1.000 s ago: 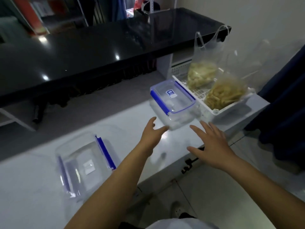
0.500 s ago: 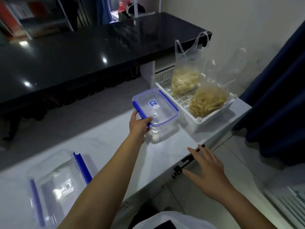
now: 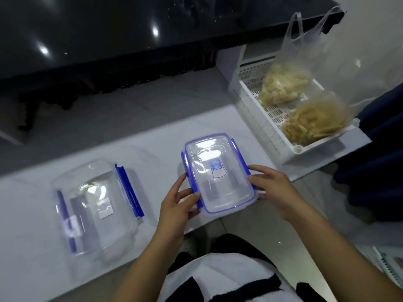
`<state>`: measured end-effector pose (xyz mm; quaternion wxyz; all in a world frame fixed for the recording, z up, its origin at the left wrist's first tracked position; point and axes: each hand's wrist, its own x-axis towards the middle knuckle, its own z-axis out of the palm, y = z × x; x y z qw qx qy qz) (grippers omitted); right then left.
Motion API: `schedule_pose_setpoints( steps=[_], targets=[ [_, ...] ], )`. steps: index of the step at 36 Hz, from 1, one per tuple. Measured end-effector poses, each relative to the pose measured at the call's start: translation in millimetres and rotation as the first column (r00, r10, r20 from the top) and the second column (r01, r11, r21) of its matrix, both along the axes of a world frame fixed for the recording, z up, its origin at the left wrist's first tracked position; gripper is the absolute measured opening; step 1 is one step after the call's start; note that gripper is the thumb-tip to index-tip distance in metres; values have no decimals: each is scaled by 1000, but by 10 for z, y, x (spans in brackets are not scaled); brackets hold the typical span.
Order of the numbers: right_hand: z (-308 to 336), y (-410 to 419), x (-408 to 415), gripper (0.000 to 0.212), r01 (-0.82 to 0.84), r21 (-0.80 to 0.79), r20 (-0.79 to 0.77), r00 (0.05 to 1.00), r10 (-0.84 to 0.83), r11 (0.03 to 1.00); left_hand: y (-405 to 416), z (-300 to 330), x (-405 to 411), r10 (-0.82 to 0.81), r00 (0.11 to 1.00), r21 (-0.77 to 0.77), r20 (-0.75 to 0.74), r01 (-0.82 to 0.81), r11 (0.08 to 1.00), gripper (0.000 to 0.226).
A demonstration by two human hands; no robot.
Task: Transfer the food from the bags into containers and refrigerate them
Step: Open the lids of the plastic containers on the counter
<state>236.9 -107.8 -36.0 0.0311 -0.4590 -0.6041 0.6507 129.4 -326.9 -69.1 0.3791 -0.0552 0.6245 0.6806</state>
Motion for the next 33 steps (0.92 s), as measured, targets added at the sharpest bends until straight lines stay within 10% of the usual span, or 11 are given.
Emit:
schedule_pose_setpoints(
  steps=[19, 28, 33],
  targets=[
    [-300, 678, 110, 28, -157, -339, -204, 975, 91, 928, 107, -61, 190, 56, 998, 32, 40, -57, 998, 48],
    [-470, 716, 255, 33, -214, -84, -254, 949, 187, 973, 348, -45, 448, 191, 972, -158, -138, -212, 964, 47],
    [-375, 740, 429, 72, -502, 295, -203, 799, 567, 813, 184, 55, 671, -282, 837, -427, -468, 65, 902, 88]
  ],
)
